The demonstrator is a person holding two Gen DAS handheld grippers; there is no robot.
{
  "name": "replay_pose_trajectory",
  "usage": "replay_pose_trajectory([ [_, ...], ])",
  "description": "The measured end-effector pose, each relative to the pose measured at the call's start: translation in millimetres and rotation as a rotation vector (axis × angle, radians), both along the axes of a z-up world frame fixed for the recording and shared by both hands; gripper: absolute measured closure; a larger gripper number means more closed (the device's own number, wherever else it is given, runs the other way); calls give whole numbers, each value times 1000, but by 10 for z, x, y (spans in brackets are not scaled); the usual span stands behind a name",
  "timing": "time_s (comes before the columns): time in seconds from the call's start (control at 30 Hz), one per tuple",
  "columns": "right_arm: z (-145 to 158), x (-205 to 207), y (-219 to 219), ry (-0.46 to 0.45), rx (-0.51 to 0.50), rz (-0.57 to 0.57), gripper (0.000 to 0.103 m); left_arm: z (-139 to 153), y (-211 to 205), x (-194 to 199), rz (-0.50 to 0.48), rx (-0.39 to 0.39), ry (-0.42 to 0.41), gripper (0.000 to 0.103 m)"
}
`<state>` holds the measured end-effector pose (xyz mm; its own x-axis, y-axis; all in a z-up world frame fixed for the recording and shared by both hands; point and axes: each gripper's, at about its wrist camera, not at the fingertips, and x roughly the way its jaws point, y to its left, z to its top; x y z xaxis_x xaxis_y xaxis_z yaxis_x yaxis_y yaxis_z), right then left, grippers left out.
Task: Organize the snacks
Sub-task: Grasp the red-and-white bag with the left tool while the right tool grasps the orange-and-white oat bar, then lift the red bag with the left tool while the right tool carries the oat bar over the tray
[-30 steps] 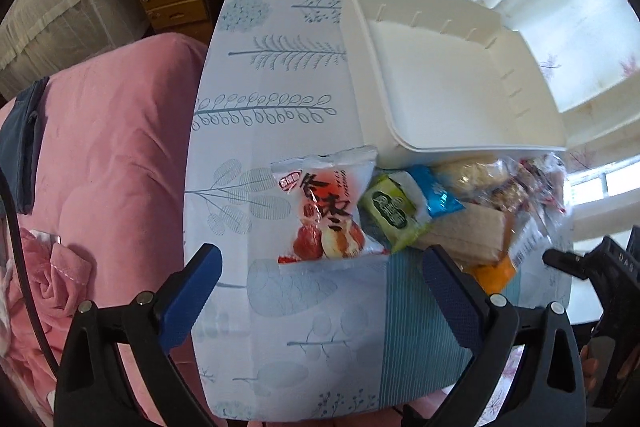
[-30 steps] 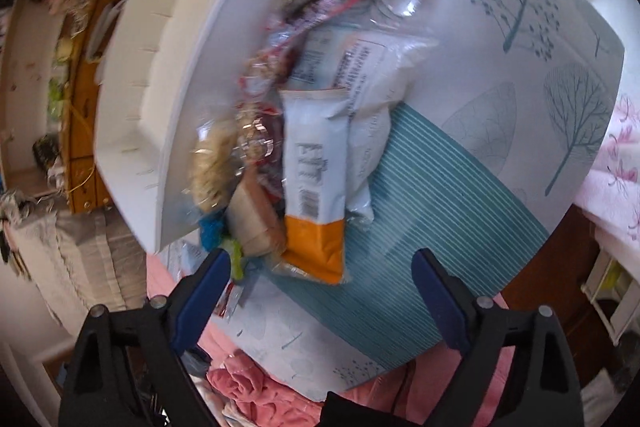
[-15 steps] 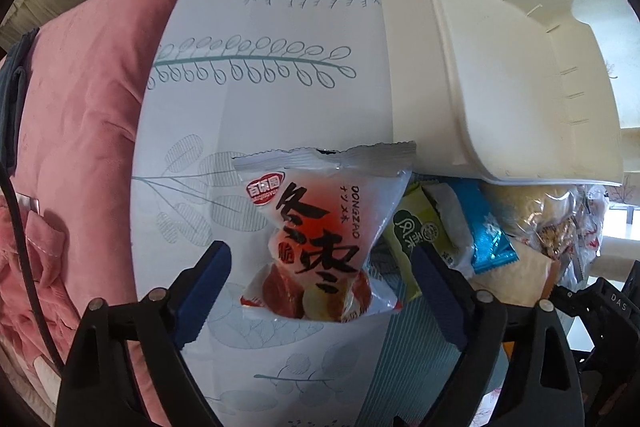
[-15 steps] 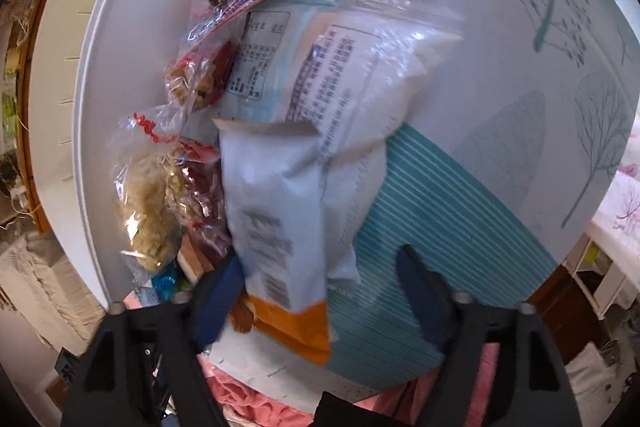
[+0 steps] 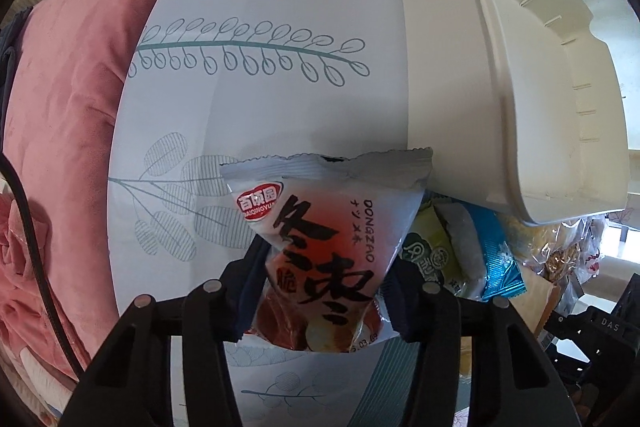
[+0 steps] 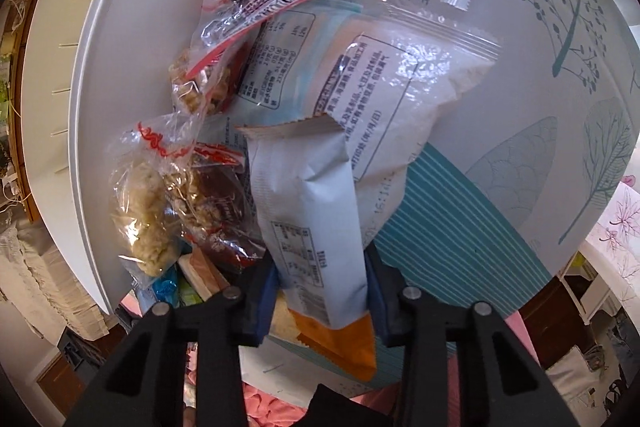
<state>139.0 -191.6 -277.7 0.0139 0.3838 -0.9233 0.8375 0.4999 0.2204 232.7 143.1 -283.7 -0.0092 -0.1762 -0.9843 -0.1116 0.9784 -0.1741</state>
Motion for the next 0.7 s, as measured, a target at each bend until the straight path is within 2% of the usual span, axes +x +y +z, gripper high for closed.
replay_pose_trajectory([
  [0.27,172,-145,125,-14,-17,7,66,-54,247,-15,11,-45,4,56],
  [0.7,563,-410,679,-116,-22,73,66,291,462,-339,-55,-97,-62,58],
])
